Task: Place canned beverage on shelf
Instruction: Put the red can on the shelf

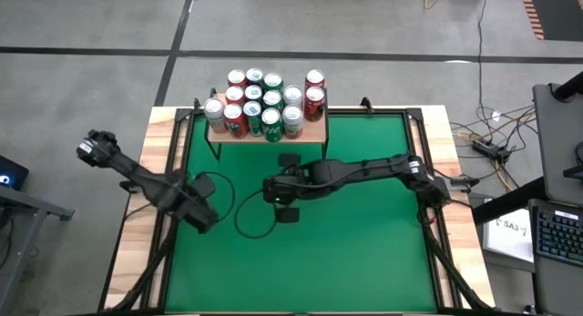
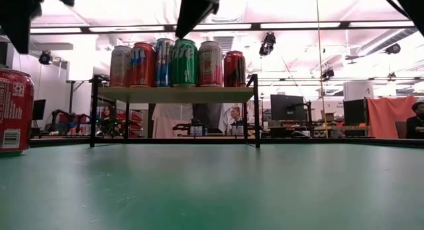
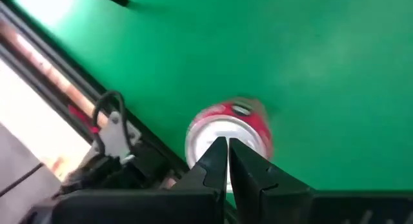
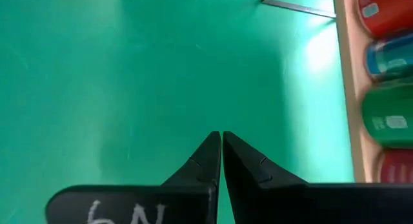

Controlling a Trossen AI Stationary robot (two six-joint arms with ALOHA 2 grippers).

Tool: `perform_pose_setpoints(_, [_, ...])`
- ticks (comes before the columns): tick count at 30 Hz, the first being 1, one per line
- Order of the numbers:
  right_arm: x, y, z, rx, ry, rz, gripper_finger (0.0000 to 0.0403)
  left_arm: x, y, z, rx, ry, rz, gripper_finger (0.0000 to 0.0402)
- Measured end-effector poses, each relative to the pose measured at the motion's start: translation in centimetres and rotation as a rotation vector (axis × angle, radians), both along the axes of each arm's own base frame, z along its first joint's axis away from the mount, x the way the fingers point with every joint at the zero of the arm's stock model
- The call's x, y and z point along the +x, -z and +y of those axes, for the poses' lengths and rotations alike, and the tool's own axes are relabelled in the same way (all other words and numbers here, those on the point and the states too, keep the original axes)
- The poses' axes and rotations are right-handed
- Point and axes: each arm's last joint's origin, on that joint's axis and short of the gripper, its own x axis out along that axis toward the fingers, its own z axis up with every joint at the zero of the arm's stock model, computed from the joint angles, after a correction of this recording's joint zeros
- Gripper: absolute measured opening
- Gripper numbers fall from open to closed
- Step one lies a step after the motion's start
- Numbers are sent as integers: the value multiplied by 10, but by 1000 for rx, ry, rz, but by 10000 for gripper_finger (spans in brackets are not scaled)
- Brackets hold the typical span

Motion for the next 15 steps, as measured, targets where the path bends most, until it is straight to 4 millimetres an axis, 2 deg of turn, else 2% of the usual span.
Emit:
perform_pose_setpoints(4, [-14,-20,11,6,-28,-36,9,3,4,11,12,-43,20,2])
perform_pose_setpoints(7, [-21,-26,19,7,-49,-37,9,4,3,14,14,-59,10,21])
perform_pose_setpoints(10, [-24,-25,25,4,-65,-13,9,3,3,14,11,-69,11,59])
perform_pose_setpoints(15, [-32,-26,29,9,-56,32,9,0,13,16,26,-134,28,157])
